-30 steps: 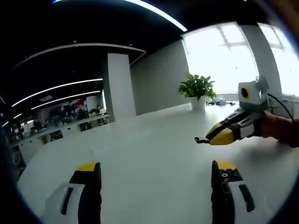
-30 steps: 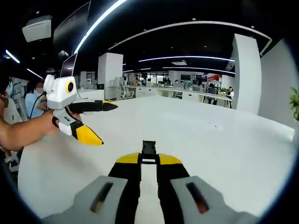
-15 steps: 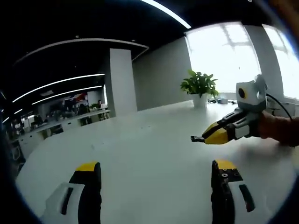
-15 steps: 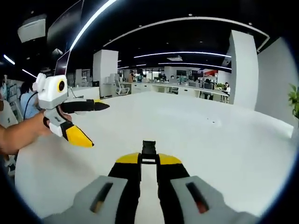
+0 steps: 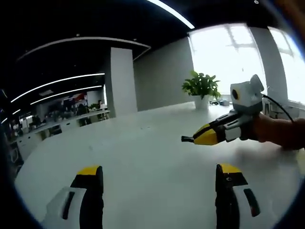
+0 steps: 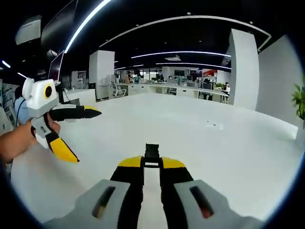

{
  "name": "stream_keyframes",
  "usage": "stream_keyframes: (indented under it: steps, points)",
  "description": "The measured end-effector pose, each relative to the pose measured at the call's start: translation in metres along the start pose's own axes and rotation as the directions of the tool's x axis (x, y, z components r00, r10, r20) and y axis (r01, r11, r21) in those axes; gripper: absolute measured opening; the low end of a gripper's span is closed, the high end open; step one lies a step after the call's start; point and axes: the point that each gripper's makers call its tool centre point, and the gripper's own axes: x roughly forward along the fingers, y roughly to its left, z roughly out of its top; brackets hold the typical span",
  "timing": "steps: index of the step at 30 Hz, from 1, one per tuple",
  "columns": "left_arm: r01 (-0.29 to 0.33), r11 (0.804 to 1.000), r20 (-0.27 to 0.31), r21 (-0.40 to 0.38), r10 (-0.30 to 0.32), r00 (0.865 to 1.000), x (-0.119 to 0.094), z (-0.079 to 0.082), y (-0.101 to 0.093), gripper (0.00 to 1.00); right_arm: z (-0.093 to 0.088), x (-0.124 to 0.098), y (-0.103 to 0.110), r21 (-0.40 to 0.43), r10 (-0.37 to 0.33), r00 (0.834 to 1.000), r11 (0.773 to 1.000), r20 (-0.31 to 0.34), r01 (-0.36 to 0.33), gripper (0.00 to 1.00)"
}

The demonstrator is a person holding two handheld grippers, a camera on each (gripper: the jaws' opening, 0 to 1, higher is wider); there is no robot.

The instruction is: Snap the two parts of the plastic buckle together until the buckle closes and remains connected.

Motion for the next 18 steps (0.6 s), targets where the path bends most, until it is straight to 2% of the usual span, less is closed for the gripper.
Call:
stream_keyframes:
  steps: [18]
  points:
    - [0.014, 1.000, -0.012, -0.003, -0.014, 1.000, 0.004, -0.003, -0.007, 1.00, -0.001, 0.025, -0.008, -0.015, -0.019, 1.000, 1.000, -0.017, 0.018, 0.11]
